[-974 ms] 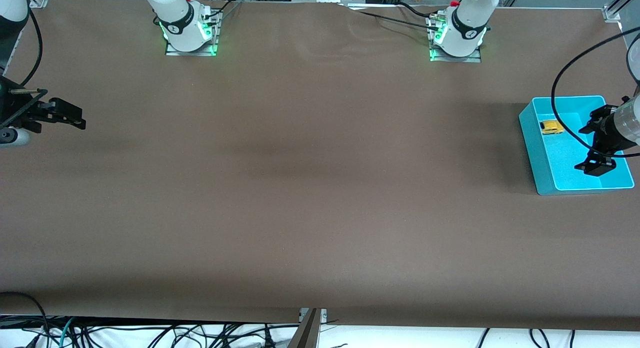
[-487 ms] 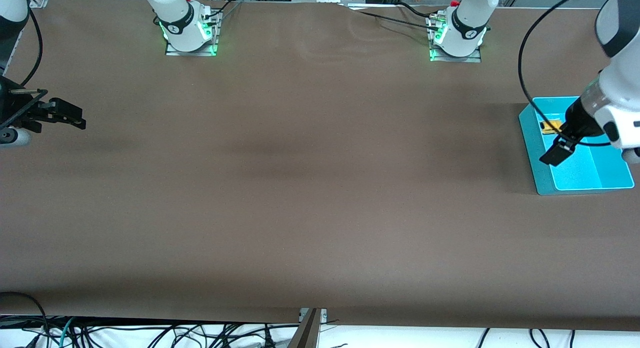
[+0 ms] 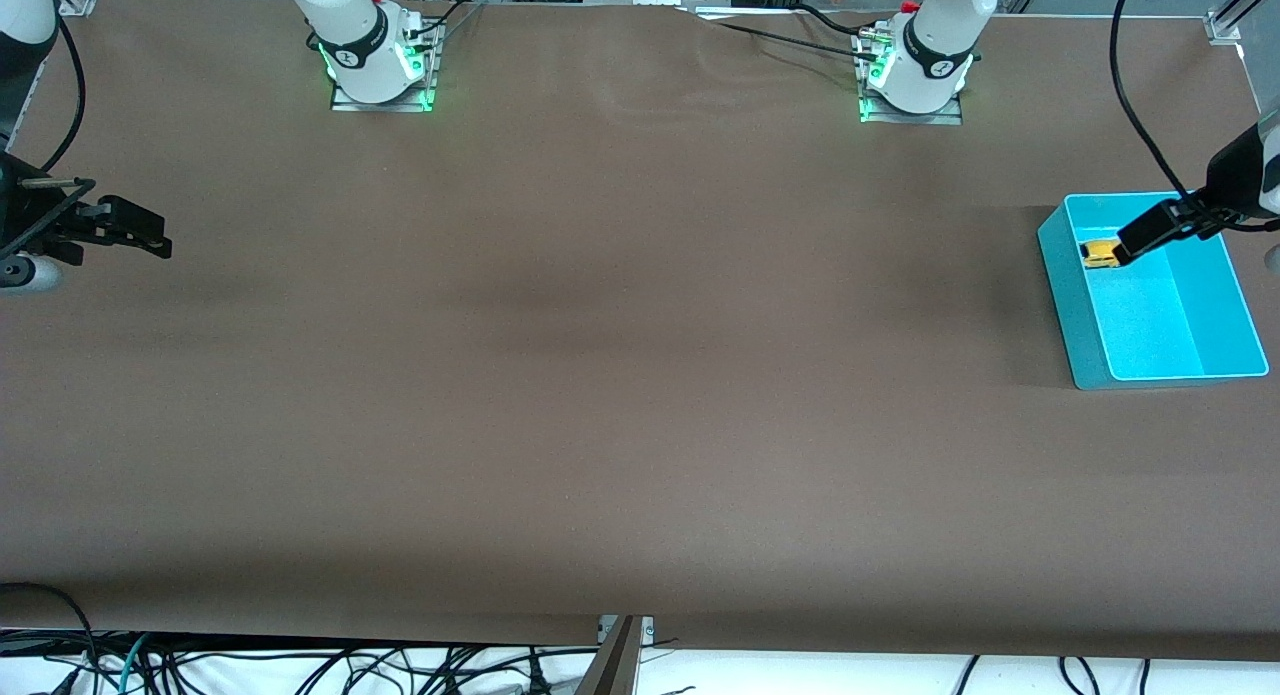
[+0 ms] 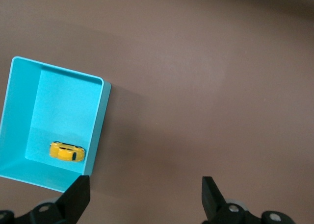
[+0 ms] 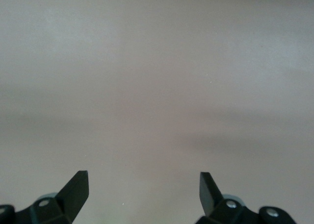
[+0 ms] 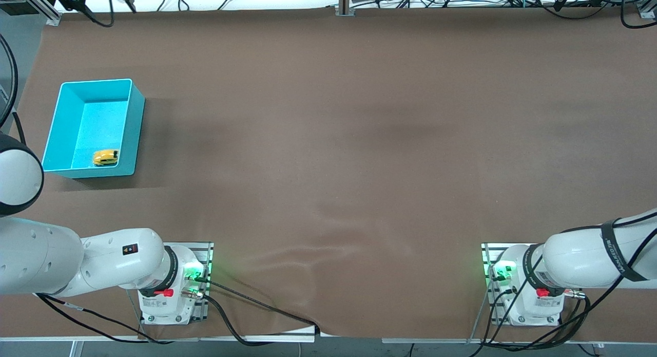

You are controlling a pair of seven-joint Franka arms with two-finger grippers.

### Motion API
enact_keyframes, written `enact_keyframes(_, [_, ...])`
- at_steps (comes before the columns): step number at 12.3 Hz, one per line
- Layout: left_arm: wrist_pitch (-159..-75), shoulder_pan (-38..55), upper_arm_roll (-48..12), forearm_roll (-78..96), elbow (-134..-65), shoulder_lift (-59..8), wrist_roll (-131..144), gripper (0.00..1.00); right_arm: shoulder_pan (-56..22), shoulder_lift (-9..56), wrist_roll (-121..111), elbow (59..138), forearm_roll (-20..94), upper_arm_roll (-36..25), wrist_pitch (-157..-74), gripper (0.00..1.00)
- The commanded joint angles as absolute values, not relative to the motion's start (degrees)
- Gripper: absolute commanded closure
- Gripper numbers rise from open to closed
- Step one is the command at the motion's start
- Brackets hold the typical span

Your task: Wind and store yellow beetle car

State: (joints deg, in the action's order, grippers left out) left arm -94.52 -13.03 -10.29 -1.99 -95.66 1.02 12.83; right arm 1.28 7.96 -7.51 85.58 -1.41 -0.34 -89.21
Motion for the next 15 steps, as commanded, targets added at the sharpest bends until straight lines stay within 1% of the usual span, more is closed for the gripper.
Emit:
enact_keyframes(1, [-92.9,-8.98,-4.85,1.13,-95.54,1.23,5.54,0.0,1.41,7.29,-6.94,86.22,-1.49,-0.35,-88.77,0.0])
enact_keyframes(3, [-93.16,-6.51,-2.82,1.41,-94.06,-0.52,5.54,0.0,1.41,7.29,-6.94,86.22,-1.49,-0.35,-88.77,0.0])
enact_keyframes(5, [-93.08,-6.15,-2.81,1.41,-93.08,-1.67,6.06,0.0,1.41,7.29,-6.94,86.22,-1.49,-0.35,-88.77,0.0])
enact_keyframes(9, [-92.73,-6.15,-3.08,1.41,-93.16,-1.32,6.33,0.0,1.41,7.29,-6.94,86.22,-1.49,-0.35,-88.77,0.0])
enact_keyframes(12, [-89.39,-6.15,-3.25,1.32,-93.16,-0.36,6.42,0.0,1.41,7.29,-6.94,86.22,-1.49,-0.35,-88.77,0.0])
enact_keyframes(15, [-88.86,-6.24,-3.51,1.32,-93.16,-0.09,6.5,0.0,1.49,7.29,-6.94,86.22,-1.49,-0.44,-88.77,0.0])
